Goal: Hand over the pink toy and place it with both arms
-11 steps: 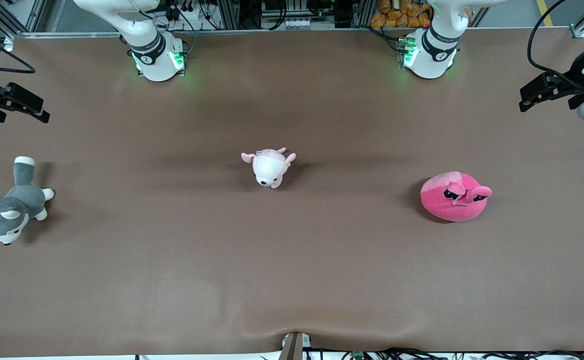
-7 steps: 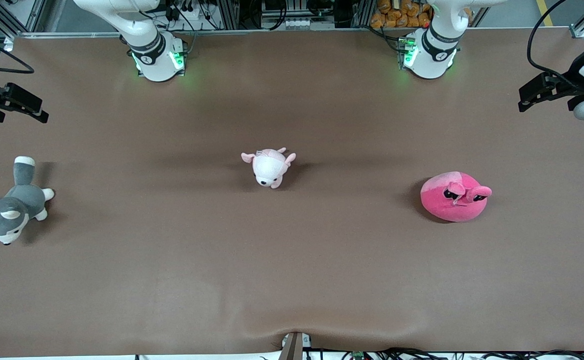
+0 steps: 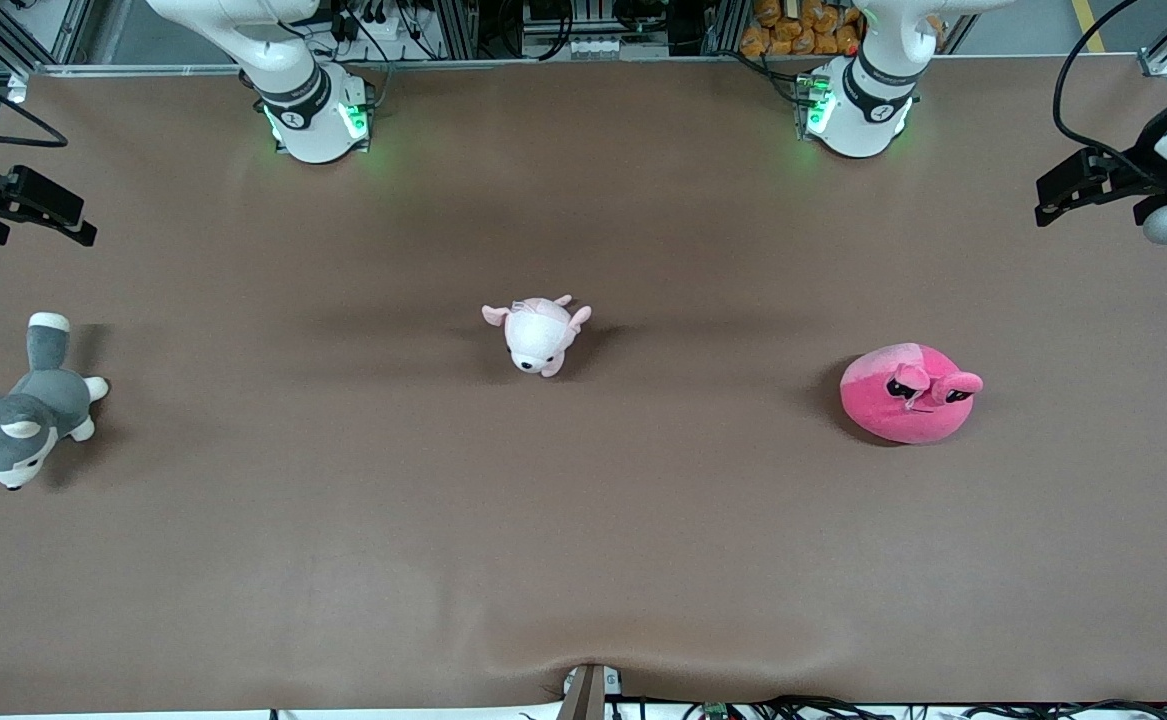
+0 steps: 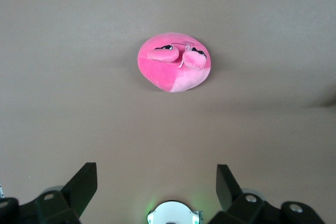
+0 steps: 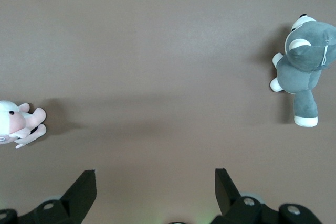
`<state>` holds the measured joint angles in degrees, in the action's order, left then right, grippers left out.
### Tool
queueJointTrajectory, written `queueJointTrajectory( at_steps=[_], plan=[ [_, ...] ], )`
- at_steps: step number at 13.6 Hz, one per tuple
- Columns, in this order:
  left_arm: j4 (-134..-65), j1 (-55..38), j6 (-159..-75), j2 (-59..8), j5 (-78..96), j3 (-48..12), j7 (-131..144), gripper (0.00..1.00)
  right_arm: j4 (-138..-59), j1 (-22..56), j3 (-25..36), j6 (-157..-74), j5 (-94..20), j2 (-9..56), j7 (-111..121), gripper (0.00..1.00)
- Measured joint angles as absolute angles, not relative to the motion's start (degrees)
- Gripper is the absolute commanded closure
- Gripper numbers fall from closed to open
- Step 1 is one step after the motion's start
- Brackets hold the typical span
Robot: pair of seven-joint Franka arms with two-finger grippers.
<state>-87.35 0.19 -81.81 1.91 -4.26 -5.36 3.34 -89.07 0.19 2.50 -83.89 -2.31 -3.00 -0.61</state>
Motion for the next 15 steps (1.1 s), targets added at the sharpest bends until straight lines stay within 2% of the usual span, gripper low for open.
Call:
queueJointTrajectory(
  at_steps=[15],
  plan=[
    [-87.3, 1.4, -81.8, 0.8, -4.1, -5.4, 6.1, 0.0, -89.1, 0.2, 2.5, -83.9, -2.3, -3.0, -0.6, 0.0]
  ],
)
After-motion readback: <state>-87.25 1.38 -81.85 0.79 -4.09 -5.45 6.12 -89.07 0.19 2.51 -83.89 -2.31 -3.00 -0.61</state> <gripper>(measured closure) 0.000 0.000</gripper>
